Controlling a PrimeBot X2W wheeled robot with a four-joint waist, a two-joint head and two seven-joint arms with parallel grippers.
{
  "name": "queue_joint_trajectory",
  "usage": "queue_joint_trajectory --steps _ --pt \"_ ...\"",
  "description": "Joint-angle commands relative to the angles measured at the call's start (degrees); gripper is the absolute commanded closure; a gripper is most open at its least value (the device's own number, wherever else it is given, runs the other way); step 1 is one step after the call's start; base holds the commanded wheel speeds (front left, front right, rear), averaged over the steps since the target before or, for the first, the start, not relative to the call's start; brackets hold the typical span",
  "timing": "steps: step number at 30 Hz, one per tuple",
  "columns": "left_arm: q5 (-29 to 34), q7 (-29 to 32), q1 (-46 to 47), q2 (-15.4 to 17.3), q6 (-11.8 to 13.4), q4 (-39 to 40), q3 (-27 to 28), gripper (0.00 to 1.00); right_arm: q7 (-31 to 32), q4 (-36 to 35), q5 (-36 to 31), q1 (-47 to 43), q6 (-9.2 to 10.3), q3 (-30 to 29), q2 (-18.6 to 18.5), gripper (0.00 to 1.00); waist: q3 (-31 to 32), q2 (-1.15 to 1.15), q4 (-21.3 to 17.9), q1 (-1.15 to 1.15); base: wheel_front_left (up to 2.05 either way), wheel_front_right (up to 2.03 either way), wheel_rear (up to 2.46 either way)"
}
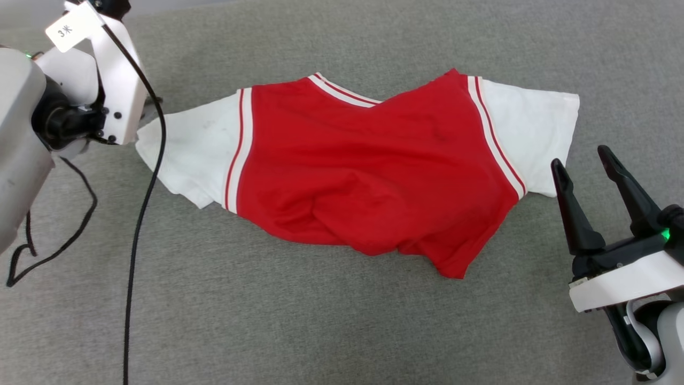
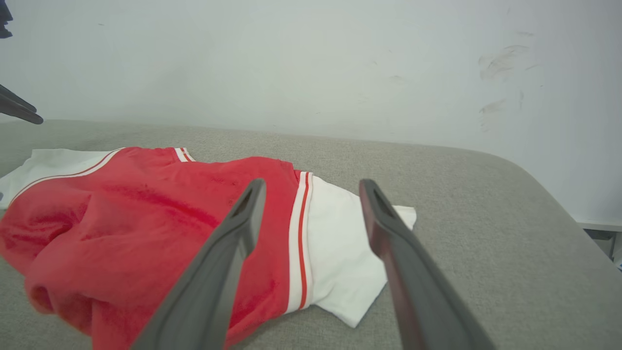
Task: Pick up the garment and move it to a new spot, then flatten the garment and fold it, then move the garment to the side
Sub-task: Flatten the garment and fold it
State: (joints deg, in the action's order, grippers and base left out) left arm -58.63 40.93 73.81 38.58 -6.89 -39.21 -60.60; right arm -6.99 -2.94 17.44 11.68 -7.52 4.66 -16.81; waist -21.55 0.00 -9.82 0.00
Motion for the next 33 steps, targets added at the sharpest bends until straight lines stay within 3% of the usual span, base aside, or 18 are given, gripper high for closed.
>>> queue_joint_trajectory --steps 1,14,15,16,17,24,33 --pt "0.1 0.3 0.3 0.2 0.0 -0.1 -0.2 0.00 0.0 -0.1 0.1 0.3 0.06 0.1 0.3 0.00 -0.5 0.00 -0.5 0.00 0.00 0.00 0.00" --pt "-0.9 3.4 -5.9 0.6 1.1 -3.7 -2.7 0.00 -1.0 0.3 0.3 1.4 0.06 0.0 0.1 0.00 -3.3 0.00 -2.3 0.00 0.00 0.00 0.00" --pt "-0.9 3.2 -6.3 0.5 1.0 -3.9 -3.0 0.24 -0.9 0.3 0.2 1.4 0.06 -0.1 0.1 0.00 -3.2 0.00 -2.2 0.00 0.00 0.00 0.00" --pt "-0.9 2.8 -6.7 0.2 0.9 -4.0 -3.0 0.80 -0.8 0.4 0.2 1.4 0.06 -0.1 0.1 0.00 -3.2 0.00 -2.0 0.00 0.00 0.00 0.00" --pt "-1.1 2.3 -7.0 -0.1 0.8 -4.0 -3.0 1.00 -0.7 0.4 0.2 1.6 0.06 -0.2 0.0 0.00 -3.1 0.00 -1.9 0.00 0.00 0.00 0.00" --pt "0.6 -4.8 -5.6 -0.2 0.1 -2.2 -2.4 1.00 -0.1 0.3 -0.4 2.9 0.06 -1.0 -2.0 0.00 -0.7 0.00 -0.4 0.00 0.00 0.00 0.00" --pt "6.2 -17.0 -4.5 2.2 0.8 7.2 -2.5 1.00 5.0 -3.6 0.0 7.9 0.06 -3.9 -8.6 0.00 1.7 0.00 2.3 0.00 0.00 0.00 0.00"
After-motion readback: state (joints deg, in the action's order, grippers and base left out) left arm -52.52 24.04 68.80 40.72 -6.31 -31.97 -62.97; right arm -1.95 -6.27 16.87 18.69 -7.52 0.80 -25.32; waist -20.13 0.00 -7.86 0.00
